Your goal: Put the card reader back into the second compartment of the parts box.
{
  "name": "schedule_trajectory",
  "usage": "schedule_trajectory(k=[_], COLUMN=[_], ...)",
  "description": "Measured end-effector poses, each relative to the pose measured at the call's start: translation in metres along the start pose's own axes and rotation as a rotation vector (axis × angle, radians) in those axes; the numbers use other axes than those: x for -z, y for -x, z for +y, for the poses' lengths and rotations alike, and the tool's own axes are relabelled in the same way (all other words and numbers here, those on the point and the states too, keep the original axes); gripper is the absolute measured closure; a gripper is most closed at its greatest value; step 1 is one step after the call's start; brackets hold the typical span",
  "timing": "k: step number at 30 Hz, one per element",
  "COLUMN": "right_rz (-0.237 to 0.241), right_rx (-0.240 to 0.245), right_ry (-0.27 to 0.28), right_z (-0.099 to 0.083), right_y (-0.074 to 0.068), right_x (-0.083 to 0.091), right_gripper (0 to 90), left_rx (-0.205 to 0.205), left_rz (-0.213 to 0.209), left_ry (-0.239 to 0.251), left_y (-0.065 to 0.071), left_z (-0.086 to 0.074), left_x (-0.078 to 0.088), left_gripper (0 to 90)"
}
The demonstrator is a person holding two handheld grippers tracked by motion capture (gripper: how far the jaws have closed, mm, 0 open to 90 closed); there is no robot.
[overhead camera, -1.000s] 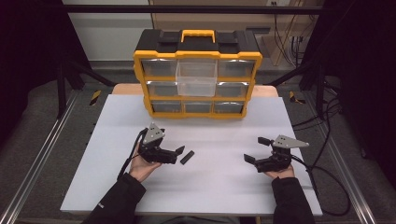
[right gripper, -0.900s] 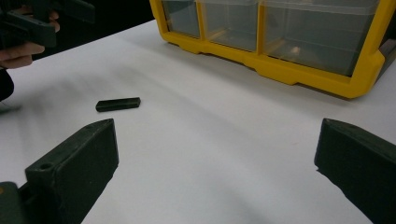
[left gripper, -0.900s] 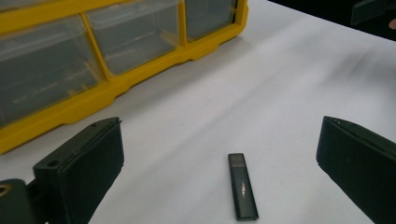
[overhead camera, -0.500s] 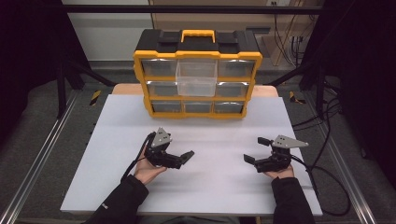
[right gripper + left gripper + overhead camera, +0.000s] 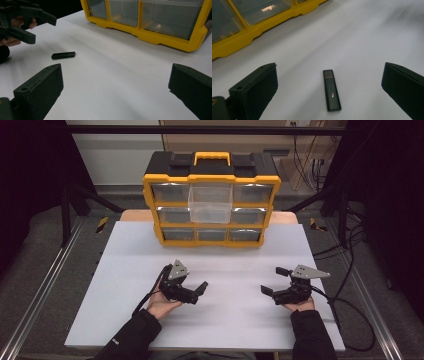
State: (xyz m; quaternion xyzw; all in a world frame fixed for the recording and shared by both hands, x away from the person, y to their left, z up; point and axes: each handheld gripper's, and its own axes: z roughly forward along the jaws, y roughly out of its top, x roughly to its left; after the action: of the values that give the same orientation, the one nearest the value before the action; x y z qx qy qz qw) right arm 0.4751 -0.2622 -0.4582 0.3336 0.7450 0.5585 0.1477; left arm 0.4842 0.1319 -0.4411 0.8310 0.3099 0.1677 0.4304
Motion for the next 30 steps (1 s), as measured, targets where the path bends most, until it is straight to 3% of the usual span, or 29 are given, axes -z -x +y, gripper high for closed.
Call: schedule_trajectory(k=[18,30], right_rz=[0.0,-0.002], right_rx=[0.004,0.004], right_ry=[-0.001,0.0], right_z=[0.0,0.0], right_y=[0.0,0.0], right_x=[0.0,0.001], right_gripper=[0.2,0.2], left_rx=[0.039,0.051], left_rz=[0.009,0.016], left_ry=[-0.113,-0.171], left_y=[-0.001,0.0], left_z=[-0.009,-0.012], left_x=[-0.018,-0.024], left_gripper=[4.5,18.3])
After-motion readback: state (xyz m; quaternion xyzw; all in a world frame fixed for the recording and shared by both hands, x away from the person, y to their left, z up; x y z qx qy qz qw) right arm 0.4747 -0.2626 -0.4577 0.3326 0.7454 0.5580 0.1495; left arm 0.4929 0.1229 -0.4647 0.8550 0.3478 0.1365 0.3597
